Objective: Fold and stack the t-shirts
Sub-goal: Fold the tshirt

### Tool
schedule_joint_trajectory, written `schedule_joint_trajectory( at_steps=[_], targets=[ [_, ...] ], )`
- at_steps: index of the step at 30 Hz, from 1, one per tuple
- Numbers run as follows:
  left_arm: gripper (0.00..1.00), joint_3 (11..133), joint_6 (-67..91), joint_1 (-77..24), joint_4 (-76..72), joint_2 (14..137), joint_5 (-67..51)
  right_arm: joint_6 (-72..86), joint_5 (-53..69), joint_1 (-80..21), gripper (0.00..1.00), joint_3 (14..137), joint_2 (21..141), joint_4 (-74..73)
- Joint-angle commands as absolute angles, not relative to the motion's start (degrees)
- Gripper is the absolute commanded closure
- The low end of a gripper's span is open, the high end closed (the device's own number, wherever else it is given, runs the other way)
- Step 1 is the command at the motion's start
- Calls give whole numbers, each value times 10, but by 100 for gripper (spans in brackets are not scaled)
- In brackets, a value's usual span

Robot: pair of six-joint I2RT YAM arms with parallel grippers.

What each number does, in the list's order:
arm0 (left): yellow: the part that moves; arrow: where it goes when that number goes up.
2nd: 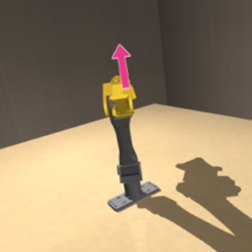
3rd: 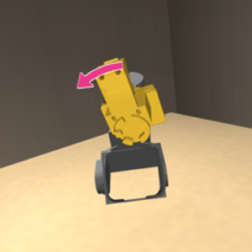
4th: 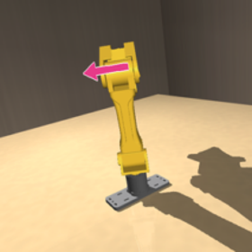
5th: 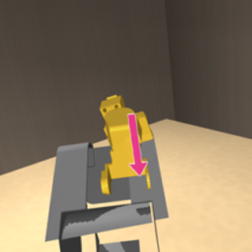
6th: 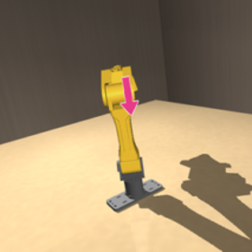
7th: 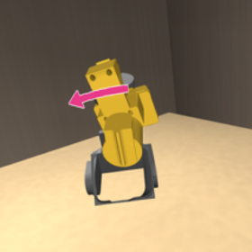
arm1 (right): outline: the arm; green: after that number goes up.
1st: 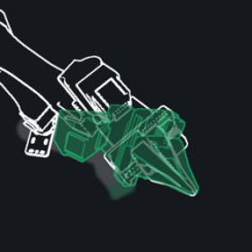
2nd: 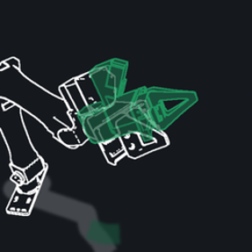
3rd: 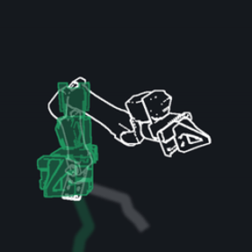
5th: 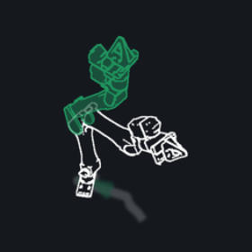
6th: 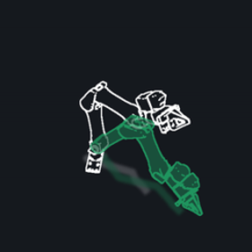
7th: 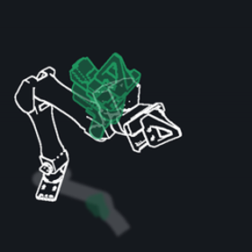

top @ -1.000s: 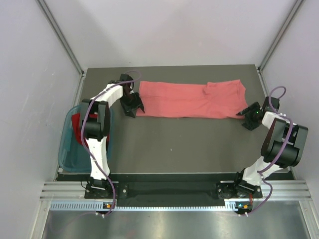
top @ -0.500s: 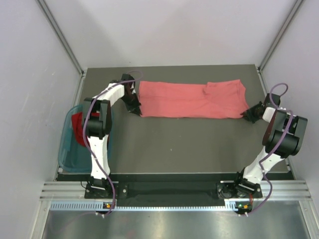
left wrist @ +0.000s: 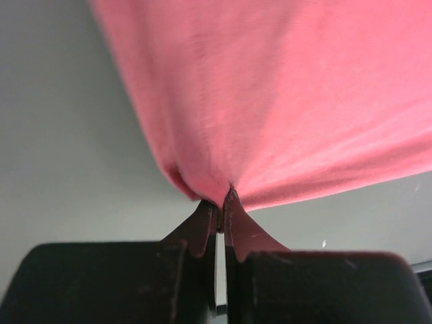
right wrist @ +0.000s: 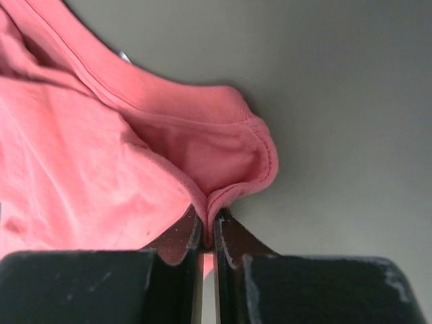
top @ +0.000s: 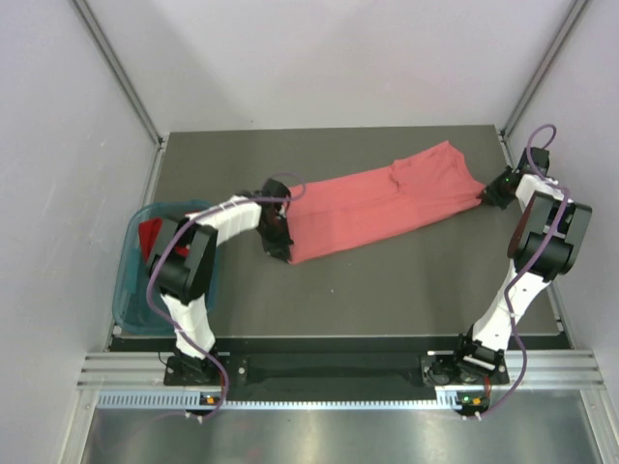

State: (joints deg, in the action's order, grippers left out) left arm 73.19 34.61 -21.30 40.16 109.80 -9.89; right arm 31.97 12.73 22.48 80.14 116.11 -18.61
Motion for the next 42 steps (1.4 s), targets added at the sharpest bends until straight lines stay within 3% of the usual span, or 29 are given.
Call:
schedule_joint_trajectory(
  at_steps=[1, 7, 12, 15, 16, 20, 24, 27, 31, 38, 42],
  targets=[
    [100, 637, 421, -295, 404, 1043, -50, 261, 105, 214, 96, 888, 1203, -199],
    [100, 559, 514, -435, 368, 962, -62, 283, 112, 188, 95, 985, 1258, -169],
    [99, 565, 542, -513, 327, 962, -106, 296, 124, 162, 94, 1088, 1329, -171],
    [84, 604, 530, -543, 302, 988, -137, 315, 134, 156, 94, 1102, 1349, -150],
    [67, 628, 513, -552, 303, 993, -146, 318, 136, 154, 94, 1107, 1354, -140],
    [45, 700, 441, -550, 367, 1001, -137, 328, 127, 156, 94, 1114, 1354, -164],
    [40, 786, 346, -507, 457, 1001, -107, 329, 92, 166, 92, 1100, 1330, -195],
    [38, 812, 303, -412, 463, 996, -131, 323, 87, 176, 91, 1100, 1318, -209],
    [34, 855, 229, -290, 477, 1030, -132, 292, 126, 177, 78, 1111, 1326, -205],
    [35, 847, 171, -254, 496, 1072, -85, 276, 142, 178, 50, 1107, 1321, -228],
    [38, 787, 172, -236, 486, 1057, -97, 265, 128, 191, 43, 1103, 1300, -265]
  ],
)
